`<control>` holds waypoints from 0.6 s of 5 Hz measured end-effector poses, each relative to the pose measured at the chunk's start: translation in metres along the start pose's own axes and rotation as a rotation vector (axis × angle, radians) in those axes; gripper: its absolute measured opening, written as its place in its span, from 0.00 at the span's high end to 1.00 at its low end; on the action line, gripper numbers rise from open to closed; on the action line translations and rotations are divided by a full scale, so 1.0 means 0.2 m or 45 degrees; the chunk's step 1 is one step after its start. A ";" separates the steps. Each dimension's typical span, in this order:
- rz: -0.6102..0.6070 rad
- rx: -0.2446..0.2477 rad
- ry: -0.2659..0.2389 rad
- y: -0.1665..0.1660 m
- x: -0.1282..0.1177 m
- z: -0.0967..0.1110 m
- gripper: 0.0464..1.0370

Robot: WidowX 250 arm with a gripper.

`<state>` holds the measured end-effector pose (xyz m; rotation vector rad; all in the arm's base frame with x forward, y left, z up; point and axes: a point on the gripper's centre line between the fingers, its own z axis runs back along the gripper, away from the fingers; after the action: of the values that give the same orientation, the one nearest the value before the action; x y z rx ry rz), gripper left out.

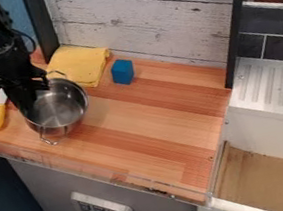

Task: Move the silver pot to the bottom left of the table

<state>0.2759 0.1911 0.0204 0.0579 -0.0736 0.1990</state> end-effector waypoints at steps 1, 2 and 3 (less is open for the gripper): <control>-0.010 0.005 0.088 0.02 -0.01 -0.07 0.97; 0.020 0.028 0.128 0.04 0.00 -0.11 0.97; 0.034 0.027 0.160 0.05 0.01 -0.14 0.95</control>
<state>0.2779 0.2026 -0.0070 0.0652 0.0530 0.2298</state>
